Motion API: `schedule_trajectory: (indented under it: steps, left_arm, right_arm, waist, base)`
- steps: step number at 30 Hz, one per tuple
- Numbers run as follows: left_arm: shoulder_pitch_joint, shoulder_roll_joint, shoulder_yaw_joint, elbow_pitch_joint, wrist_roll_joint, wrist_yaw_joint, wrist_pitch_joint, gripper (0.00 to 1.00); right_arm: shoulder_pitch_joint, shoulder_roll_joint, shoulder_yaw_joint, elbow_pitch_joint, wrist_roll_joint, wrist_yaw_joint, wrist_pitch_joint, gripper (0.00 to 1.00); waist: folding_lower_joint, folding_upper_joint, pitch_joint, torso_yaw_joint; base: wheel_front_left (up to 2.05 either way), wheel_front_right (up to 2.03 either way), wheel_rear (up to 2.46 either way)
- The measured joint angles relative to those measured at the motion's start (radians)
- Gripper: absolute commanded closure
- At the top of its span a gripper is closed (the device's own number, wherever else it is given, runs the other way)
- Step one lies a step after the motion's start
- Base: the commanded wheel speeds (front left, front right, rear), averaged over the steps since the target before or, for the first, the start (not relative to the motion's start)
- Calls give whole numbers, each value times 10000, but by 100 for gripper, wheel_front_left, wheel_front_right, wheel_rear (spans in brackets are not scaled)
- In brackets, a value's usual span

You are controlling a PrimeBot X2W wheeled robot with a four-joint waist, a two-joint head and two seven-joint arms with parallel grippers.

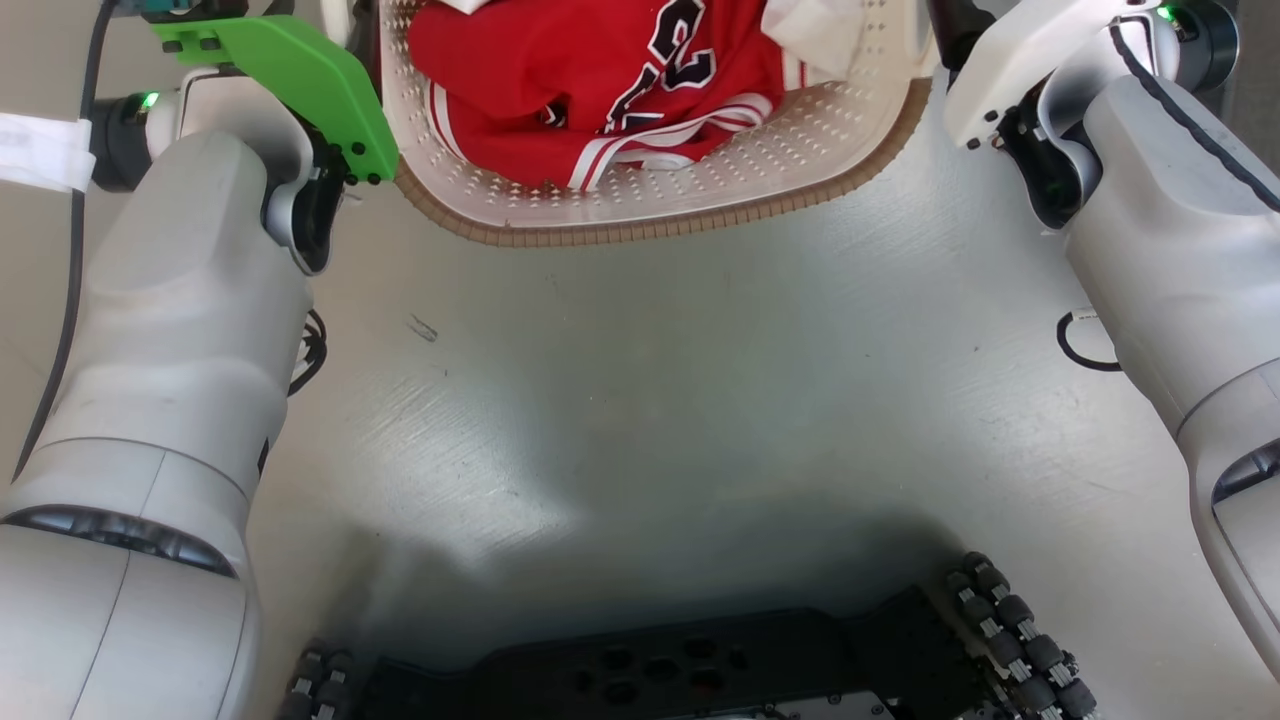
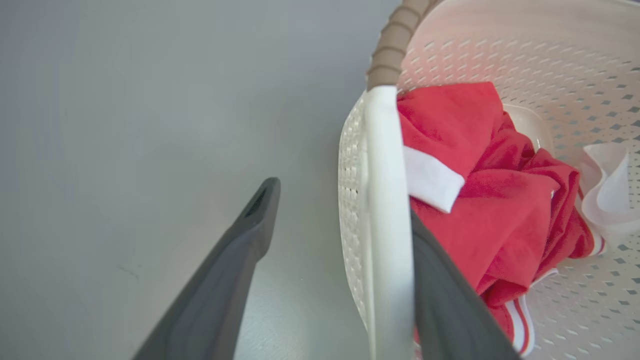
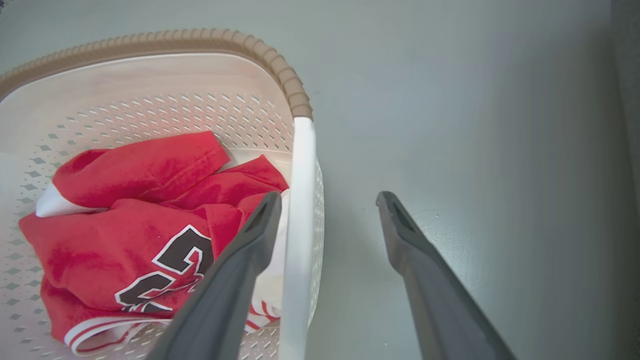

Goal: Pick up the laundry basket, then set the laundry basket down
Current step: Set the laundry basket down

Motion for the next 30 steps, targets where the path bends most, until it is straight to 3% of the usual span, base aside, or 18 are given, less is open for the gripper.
schedule_trajectory:
  steps: [9,15,26,30]
  left_arm:
    - [43,27,-337,-301,90,-167,-846,0]
    - [180,36,-374,-368,337,-150,-1567,0]
    - [992,75,-288,-836,690,449,-1664,0]
    - [1100,360,115,-2082,963,911,-1655,0]
  right_arm:
    - [323,113,-40,-531,320,-19,-65,0]
    - [551,-224,-420,-1381,458,-19,-84,0]
    - [1541,-646,-1281,-2627,318,-19,-136,0]
    - [1988,-763,-1555,-2999,52,-19,-136,0]
  waist:
    - [0,0,-444,-67]
    - [0,0,-889,-106]
    - [0,0,-2029,-163]
    - [0,0,-2511,-168]
  base:
    - [0,0,0]
    - [0,0,0]
    - [0,0,0]
    - [0,0,0]
